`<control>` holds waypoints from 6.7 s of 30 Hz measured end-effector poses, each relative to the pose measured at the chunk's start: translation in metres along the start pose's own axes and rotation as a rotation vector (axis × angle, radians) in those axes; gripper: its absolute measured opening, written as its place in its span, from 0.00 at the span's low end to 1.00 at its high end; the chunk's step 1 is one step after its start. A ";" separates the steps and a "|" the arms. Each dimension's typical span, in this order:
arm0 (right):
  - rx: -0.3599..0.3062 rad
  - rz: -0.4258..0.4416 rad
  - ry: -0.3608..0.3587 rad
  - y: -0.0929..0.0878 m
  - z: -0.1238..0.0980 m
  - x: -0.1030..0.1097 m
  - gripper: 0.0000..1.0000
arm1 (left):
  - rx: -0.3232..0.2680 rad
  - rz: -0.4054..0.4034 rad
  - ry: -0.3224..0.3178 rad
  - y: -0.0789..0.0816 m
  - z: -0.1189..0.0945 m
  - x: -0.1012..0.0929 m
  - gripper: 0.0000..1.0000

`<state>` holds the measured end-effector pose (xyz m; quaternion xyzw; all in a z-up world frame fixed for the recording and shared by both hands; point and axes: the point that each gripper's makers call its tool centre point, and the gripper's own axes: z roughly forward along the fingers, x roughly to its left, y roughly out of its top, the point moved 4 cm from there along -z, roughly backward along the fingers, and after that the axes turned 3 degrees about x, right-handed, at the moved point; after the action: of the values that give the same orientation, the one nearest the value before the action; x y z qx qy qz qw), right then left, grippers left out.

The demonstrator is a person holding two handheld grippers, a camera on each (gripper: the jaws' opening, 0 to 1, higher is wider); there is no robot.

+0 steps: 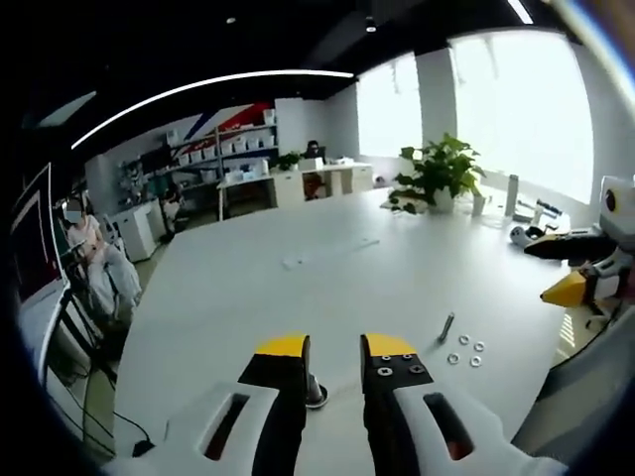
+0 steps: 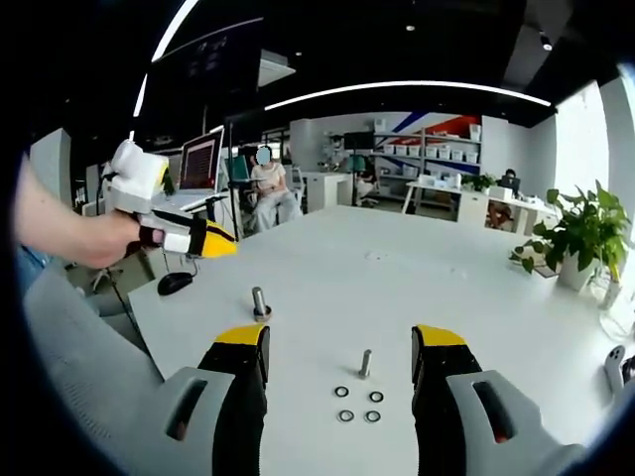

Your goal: Place the washer onto the threaded stud by aligning its center hole with the stud, sliding it down to the base, and recovering from edge contact or off-axis alignment until the washer reaches the visible bottom stop.

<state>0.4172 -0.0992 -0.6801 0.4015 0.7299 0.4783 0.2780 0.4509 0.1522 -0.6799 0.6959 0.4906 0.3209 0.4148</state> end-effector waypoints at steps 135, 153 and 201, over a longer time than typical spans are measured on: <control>0.166 -0.009 0.093 -0.108 0.073 -0.062 0.37 | -0.213 -0.090 0.010 -0.001 -0.042 -0.011 0.17; 0.221 -0.015 0.118 -0.127 0.090 -0.055 0.32 | -0.215 -0.086 0.006 -0.002 -0.043 -0.011 0.17; 0.197 -0.057 0.149 -0.139 0.103 -0.051 0.20 | -0.205 -0.080 -0.004 -0.005 -0.040 -0.014 0.17</control>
<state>0.4806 -0.1242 -0.8475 0.3693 0.8031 0.4246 0.1960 0.4107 0.1505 -0.6667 0.6305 0.4817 0.3511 0.4972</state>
